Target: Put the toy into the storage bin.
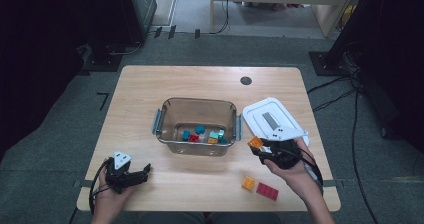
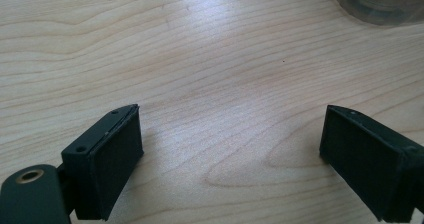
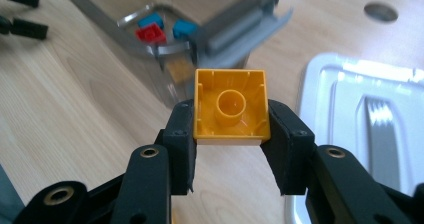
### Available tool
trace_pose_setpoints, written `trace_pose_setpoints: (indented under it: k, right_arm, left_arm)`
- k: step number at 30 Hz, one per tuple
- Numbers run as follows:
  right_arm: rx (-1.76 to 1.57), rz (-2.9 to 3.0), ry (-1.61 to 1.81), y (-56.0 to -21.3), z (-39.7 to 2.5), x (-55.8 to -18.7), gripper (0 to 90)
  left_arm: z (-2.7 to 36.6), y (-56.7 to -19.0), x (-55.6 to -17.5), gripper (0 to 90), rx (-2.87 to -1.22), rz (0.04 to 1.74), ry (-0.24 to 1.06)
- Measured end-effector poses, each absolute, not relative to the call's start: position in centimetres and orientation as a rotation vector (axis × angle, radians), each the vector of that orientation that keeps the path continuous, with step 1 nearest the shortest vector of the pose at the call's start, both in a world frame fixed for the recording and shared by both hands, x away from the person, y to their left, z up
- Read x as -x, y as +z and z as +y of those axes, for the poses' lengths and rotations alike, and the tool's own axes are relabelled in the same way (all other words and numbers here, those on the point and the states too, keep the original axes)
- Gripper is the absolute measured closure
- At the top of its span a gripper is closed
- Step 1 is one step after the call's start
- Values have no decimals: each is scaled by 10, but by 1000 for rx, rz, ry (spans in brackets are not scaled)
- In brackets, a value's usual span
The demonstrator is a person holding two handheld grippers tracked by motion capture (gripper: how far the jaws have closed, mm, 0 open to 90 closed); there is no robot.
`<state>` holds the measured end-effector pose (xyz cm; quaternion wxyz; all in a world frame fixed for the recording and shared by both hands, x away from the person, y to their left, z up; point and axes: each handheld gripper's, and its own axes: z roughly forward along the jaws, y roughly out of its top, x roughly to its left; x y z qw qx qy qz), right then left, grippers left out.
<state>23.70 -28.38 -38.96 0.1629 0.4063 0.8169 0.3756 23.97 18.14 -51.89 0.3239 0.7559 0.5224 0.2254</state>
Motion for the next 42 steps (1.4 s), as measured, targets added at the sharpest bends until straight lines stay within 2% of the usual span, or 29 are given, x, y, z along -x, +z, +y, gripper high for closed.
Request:
trace_pose_setpoints:
  k: [6,12,24,27,35,40,42]
  right_arm:
    - [-1075,2348,1113,-364,-269,-247,599]
    - [-1017,2385,1131,-353,-241,-261,599]
    - [-1027,2466,1064,-368,-188,-299,592]
    - [-1040,2472,1047,-374,-183,-304,516]
    - [-1055,2435,1126,-372,-192,-303,420]
    - [-1060,2399,1152,-369,-205,-296,293]
    - [-1064,2374,1158,-368,-210,-292,216]
  left_arm:
    - [181,-519,-240,100,-1983,1370,591]
    - [181,-519,-240,100,-1983,1371,590]
    - [181,-519,-240,100,-1982,1369,593]
    - [181,-519,-240,100,-1982,1369,593]
    - [181,-519,-240,100,-1983,1369,592]
    - [181,-519,-240,100,-1983,1369,592]
    - [181,-519,-240,100,-1984,1369,592]
